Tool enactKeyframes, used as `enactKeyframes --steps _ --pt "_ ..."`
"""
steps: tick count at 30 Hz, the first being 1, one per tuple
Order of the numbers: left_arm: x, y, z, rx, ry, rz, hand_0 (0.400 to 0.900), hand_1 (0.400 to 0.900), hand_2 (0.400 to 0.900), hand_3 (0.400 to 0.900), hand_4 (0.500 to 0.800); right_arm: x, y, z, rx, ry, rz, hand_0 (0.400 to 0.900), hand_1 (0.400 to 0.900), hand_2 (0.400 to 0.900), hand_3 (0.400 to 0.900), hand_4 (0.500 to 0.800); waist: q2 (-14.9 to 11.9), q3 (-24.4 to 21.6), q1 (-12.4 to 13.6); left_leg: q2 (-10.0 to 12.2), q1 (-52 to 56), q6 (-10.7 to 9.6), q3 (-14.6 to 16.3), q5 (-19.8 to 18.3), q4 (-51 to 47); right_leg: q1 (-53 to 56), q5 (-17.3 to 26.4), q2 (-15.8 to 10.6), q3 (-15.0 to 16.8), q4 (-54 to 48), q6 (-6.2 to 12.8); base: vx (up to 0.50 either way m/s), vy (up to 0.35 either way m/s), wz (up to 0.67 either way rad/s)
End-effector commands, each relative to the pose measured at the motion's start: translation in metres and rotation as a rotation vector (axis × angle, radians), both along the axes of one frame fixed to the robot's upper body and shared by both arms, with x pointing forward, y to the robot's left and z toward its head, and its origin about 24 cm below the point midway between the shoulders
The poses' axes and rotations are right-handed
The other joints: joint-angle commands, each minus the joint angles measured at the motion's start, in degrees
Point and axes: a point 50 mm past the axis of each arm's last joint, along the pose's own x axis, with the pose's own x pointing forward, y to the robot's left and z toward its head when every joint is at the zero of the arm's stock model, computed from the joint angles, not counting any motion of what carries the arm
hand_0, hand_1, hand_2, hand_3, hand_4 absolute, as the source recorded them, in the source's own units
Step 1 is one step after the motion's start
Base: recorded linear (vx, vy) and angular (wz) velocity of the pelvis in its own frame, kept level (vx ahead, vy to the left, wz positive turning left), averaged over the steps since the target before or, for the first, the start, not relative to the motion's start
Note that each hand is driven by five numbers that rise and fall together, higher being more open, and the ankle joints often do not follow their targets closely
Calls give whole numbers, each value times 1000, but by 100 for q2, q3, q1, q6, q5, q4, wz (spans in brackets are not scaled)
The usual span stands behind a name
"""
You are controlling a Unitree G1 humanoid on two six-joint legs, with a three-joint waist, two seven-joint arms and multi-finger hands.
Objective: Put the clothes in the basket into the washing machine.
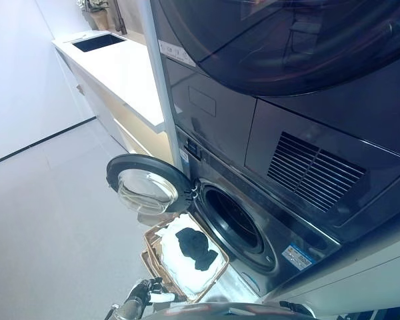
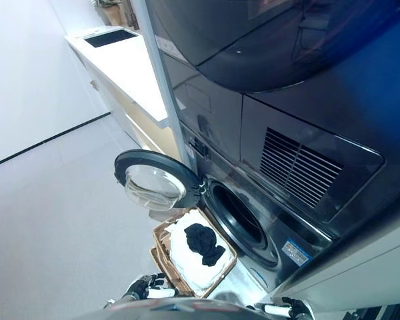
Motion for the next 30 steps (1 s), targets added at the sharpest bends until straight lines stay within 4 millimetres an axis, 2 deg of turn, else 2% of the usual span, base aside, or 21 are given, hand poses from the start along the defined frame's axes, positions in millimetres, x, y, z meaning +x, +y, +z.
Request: enactKeyframes --steps 1,7,10,14,16,18,19,20,21,22,24,26,30 --pt "24 6 7 9 -80 33 900 900 900 900 800 7 5 -1 -3 -7 4 900 900 900 900 800 -280 -116 53 -104 -44 -19 -144 -383 -6 -13 16 -349 -265 40 317 0 0 0" --pt "20 6 5 9 -56 41 900 900 900 900 800 8 7 -1 4 -8 8 900 900 900 900 800 -285 -97 36 -113 -51 -28 -139 -394 -6 -12 13 -357 -269 37 323 0 0 0" --pt "28 6 8 32 -98 2 900 900 900 900 800 10 7 -1 2 -23 -6 900 900 900 900 800 -291 -89 29 -106 -43 -37 -120 -400 -6 -3 5 -357 -285 34 325 5 -1 -2" --pt "46 4 14 112 -157 -157 900 900 900 900 800 17 2 2 -18 -67 -28 900 900 900 900 800 -276 -49 -65 -88 -17 -57 -45 -418 -6 -26 20 -350 -227 30 332 11 -3 -15" --pt "62 2 21 138 -215 -244 900 900 900 900 800 20 -4 4 -36 -82 -37 900 900 900 900 800 -255 -4 -133 -72 -15 -65 20 -427 -6 -80 42 -346 -174 37 347 0 3 -26" --pt "94 0 40 231 -369 -440 900 900 900 900 800 25 -13 8 -62 -112 -55 900 900 900 900 800 -234 74 -207 -52 -49 -71 84 -426 -6 -201 59 -337 -111 91 360 -14 1 -28" --pt "112 -1 54 303 -486 -557 900 900 900 900 800 28 -16 10 -75 -135 -66 900 900 900 900 800 -216 154 -210 -40 -59 -71 104 -434 -6 -265 46 -338 -81 151 370 -40 13 -32" --pt "122 -5 65 402 -577 -786 900 900 900 900 800 35 -20 13 -93 -172 -67 900 900 900 900 800 -200 213 -255 -34 -108 -70 136 -437 -6 -380 21 -335 -46 231 386 -58 22 -36" --pt "134 -2 73 497 -629 -898 900 900 900 900 800 39 -21 16 -100 -205 -64 900 900 900 900 800 -206 276 -292 -34 -175 -73 182 -443 26 -515 3 -335 8 331 395 -106 28 -42" --pt "147 2 81 592 -673 -941 900 900 900 900 800 43 -24 18 -107 -228 -73 900 900 900 900 800 -215 368 -327 -33 -294 -62 216 -409 71 -704 20 -348 45 448 403 -214 39 -42" --pt "179 7 106 723 -788 -885 900 900 900 900 800 60 -30 25 -132 -298 -97 900 900 900 900 800 -228 757 -422 -38 -784 -32 266 -428 435 -1318 28 -374 155 877 412 -341 52 -42" --pt "197 9 119 782 -809 -877 900 900 900 900 800 75 -38 33 -157 -342 -101 900 900 900 900 800 -230 942 -525 -52 -1236 -42 323 -446 761 -1755 84 -414 248 1075 421 -237 54 -31" --pt "230 1 152 908 -929 -948 900 900 900 900 800 97 -55 49 -210 -423 -142 900 900 900 900 800 -174 1172 -708 -106 -1811 -43 396 -436 1047 -2296 254 -451 324 1080 442 -99 53 -23"
